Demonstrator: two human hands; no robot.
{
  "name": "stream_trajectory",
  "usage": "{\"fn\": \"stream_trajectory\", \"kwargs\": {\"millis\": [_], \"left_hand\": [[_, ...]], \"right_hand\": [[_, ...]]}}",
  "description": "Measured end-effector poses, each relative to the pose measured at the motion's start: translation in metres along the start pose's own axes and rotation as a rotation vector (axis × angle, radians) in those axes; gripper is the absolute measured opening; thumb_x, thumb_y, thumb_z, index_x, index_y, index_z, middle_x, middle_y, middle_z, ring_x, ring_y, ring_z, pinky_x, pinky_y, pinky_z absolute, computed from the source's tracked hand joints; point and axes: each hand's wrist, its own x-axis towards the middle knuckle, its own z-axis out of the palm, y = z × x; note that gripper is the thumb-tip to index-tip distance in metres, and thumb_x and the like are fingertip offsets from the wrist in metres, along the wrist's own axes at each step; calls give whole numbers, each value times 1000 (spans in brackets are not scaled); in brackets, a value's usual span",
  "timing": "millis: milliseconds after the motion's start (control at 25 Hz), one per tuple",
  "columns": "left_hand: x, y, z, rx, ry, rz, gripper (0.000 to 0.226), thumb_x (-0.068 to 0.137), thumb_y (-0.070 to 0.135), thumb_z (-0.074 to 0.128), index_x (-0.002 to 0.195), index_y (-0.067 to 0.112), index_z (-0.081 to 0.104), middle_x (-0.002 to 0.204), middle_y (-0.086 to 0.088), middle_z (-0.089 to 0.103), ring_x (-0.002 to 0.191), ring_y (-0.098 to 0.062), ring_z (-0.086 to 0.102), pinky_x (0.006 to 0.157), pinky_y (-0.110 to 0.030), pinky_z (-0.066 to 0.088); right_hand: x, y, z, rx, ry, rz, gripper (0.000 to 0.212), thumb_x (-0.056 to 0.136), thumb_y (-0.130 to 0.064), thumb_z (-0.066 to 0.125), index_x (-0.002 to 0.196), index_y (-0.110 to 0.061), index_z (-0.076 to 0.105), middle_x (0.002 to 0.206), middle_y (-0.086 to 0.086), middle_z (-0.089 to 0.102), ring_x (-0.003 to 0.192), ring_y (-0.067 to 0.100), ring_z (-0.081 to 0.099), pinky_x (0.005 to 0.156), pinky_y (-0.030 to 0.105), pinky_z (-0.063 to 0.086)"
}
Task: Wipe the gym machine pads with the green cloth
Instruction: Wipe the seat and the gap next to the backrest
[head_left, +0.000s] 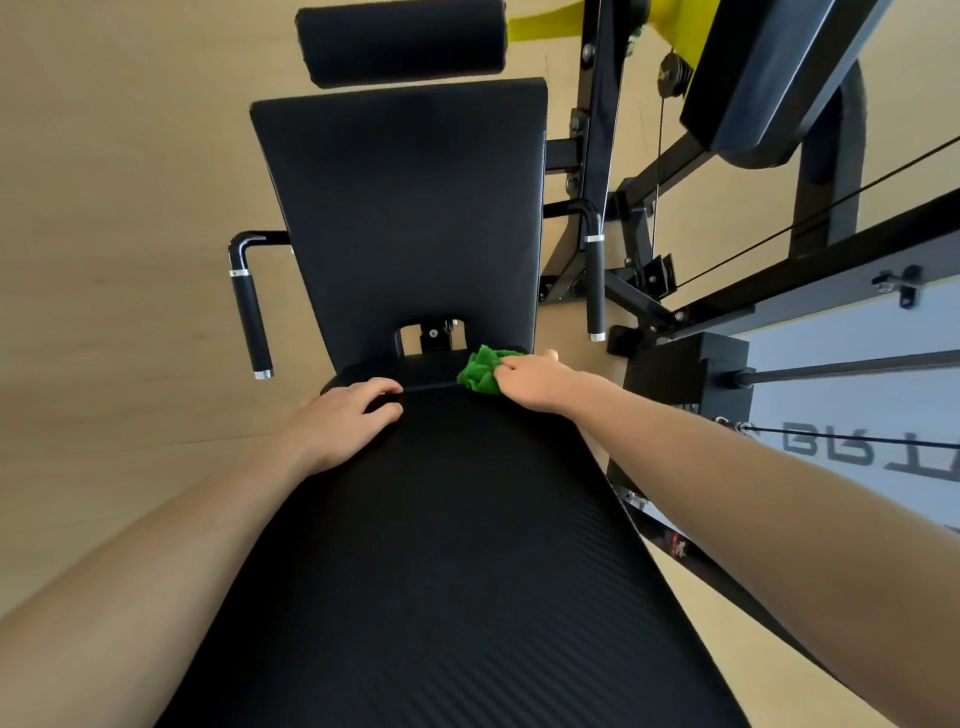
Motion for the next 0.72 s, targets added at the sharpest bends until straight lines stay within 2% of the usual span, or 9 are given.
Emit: {"fn": "stream_trajectory", "kwargs": {"millis": [80,160,280,360,520,600,720], "left_hand": [[-2,2,-3,-3,-10,-1,46,102,56,37,146,44,40,153,1,50,138,-24,46,111,-47,41],[-5,4,-3,-5,-8,-4,46,102,56,36,146,44,40,153,-1,49,138,-24,46,110,-45,41],[-9,8,-7,0,-16,3,47,103,55,36,147,42,40,155,-1,48,141,-25,44,110,-44,39],[-11,10,-6,16,-10,8,47,103,54,36,148,41,40,156,0,47,141,-25,44,110,-44,38],[-5,5,-6,-34,-27,-3,50,101,57,39,148,40,41,156,1,47,140,-24,46,111,-44,40],[-2,0,-6,-169,-20,-25,51,101,55,40,148,36,42,152,1,49,136,-22,49,107,-40,42],[6,-18,-10,-411,107,-105,39,106,43,36,137,26,53,135,-1,56,125,-20,52,99,-35,39]], "right_hand": [[-10,13,4,-45,3,-48,48,105,-31,22,142,-12,44,150,18,41,138,38,32,111,50,26],[-29,31,6,-64,74,-94,50,100,-37,28,145,-21,42,149,17,39,136,40,33,108,48,31],[-45,45,4,-153,76,-171,48,101,-37,27,145,-23,42,147,13,43,128,32,36,103,41,33],[-43,40,0,-219,102,-158,52,98,-49,25,144,-31,42,140,13,47,128,33,40,102,44,37],[-6,0,0,-451,127,-153,53,97,-55,22,120,-28,61,116,9,59,107,29,52,85,43,41],[11,-20,4,-551,125,-150,54,95,-55,21,109,-26,64,106,5,63,91,23,52,76,40,37],[26,-43,14,-673,122,-182,53,94,-56,21,94,-25,63,92,1,64,81,21,55,73,38,35]]}}
